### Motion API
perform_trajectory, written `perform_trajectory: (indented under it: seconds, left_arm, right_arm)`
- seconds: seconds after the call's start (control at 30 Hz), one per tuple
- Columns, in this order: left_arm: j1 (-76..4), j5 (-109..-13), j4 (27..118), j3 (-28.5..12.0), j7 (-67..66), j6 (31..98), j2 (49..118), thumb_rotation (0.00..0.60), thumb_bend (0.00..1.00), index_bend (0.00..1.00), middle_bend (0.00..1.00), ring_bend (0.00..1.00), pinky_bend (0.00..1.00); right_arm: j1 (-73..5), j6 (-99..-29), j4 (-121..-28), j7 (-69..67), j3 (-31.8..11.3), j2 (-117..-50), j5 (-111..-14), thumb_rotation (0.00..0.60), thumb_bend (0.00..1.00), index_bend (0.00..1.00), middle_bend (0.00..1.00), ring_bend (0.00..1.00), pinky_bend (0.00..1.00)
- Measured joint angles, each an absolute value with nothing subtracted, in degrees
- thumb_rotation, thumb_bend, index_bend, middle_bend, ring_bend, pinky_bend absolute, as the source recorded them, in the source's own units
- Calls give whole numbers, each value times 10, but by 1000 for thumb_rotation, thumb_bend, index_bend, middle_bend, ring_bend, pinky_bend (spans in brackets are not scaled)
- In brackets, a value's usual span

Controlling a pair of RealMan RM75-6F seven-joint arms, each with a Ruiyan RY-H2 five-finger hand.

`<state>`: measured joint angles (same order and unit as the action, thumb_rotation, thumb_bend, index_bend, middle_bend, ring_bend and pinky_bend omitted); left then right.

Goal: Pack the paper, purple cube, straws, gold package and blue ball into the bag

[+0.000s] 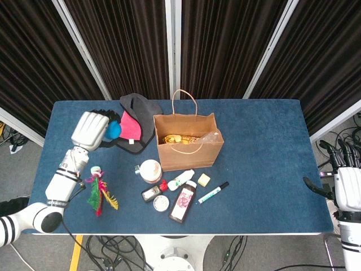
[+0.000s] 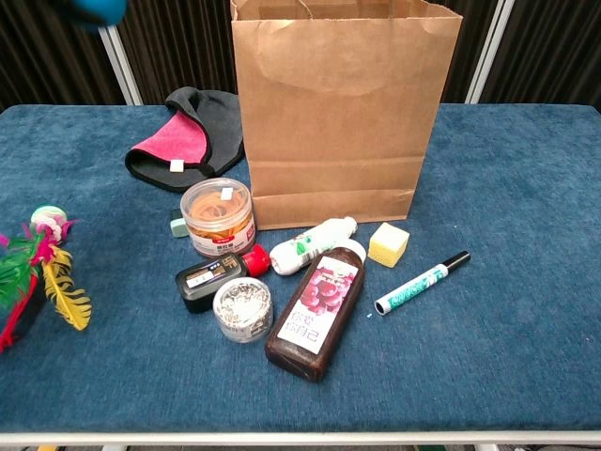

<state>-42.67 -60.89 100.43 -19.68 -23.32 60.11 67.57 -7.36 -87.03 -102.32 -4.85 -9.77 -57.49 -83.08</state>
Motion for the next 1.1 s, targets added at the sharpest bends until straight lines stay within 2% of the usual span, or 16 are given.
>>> perform_trajectory:
  seconds: [0.23, 0.43, 0.87, 1.1]
  left_arm:
    - [-483, -594, 1022, -245, -261, 604, 658, 600, 285, 561, 564, 550, 490]
    - [-511, -563, 1028, -261, -257, 603, 663, 600, 285, 561, 565, 549, 490]
    - [-574, -550, 1010, -265, -233, 592, 728, 600, 285, 561, 565, 550, 490]
    - [-598, -547, 999, -260, -216, 593, 771, 600, 285, 561, 565, 550, 490]
  right_arm:
    - [-63, -848, -967, -79, -66, -559, -849, 600, 68, 129, 183, 7, 0]
    - [-60, -851, -929, -78, -63, -576, -852, 600, 67, 129, 184, 7, 0]
    - [-69, -808, -821, -30, -50, -669, -825, 600, 68, 129, 184, 7, 0]
    - [-71, -797, -786, -45, -46, -690, -821, 600, 67, 129, 184, 7, 0]
